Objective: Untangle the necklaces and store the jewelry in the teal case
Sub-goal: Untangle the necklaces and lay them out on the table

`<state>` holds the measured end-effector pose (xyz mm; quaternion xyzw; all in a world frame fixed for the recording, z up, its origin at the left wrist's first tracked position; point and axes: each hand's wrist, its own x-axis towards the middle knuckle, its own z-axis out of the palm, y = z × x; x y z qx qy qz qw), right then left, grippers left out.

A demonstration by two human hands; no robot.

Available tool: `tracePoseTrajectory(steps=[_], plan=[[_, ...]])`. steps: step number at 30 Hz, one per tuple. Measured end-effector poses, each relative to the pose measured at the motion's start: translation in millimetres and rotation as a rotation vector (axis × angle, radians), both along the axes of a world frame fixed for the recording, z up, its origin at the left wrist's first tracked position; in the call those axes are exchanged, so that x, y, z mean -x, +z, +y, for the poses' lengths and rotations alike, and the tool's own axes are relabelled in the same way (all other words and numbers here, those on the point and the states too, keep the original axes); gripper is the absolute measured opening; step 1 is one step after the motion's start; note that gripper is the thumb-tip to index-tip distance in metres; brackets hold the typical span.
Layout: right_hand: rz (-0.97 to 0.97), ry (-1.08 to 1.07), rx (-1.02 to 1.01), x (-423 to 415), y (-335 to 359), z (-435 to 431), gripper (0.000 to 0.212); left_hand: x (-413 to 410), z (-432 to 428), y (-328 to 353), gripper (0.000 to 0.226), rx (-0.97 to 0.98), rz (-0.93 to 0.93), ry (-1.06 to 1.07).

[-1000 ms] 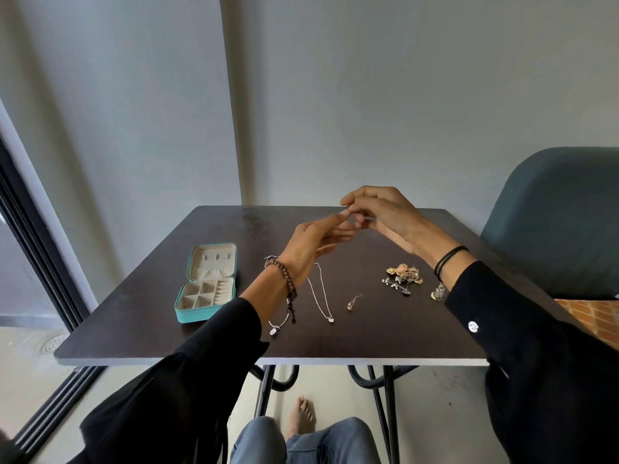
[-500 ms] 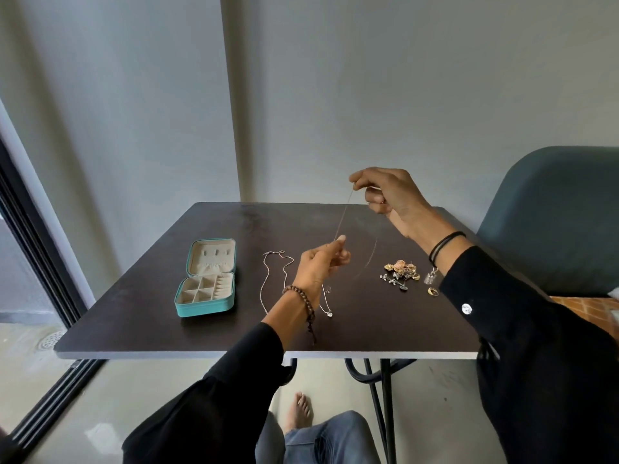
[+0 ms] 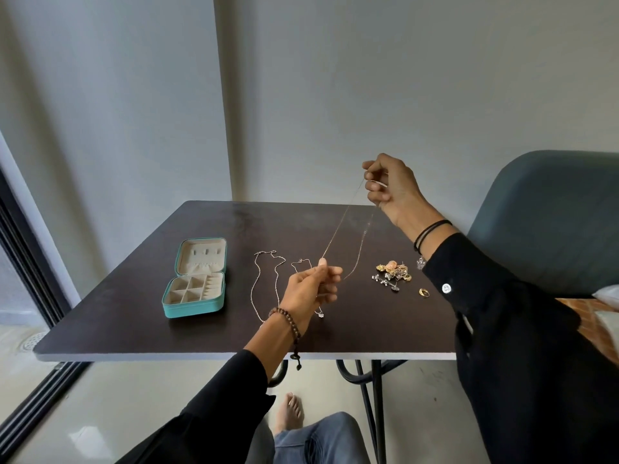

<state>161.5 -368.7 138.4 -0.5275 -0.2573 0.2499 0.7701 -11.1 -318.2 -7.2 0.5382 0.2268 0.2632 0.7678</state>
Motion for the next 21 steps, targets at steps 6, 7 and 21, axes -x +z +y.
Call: tracePoseTrajectory(steps=[6, 7, 21], plan=[[-0.106, -0.022, 0.127, -10, -8, 3, 0.016, 10, 5, -4, 0.034, -0.048, 0.046, 0.050], [-0.181, -0.045, 0.172, -12, -9, 2, 0.016, 11, 5, -4, 0.033, -0.030, 0.034, 0.052], [-1.156, -0.267, 0.433, -35, -50, 5, 0.024, 24, 7, -3, 0.006, -0.225, 0.153, 0.214]])
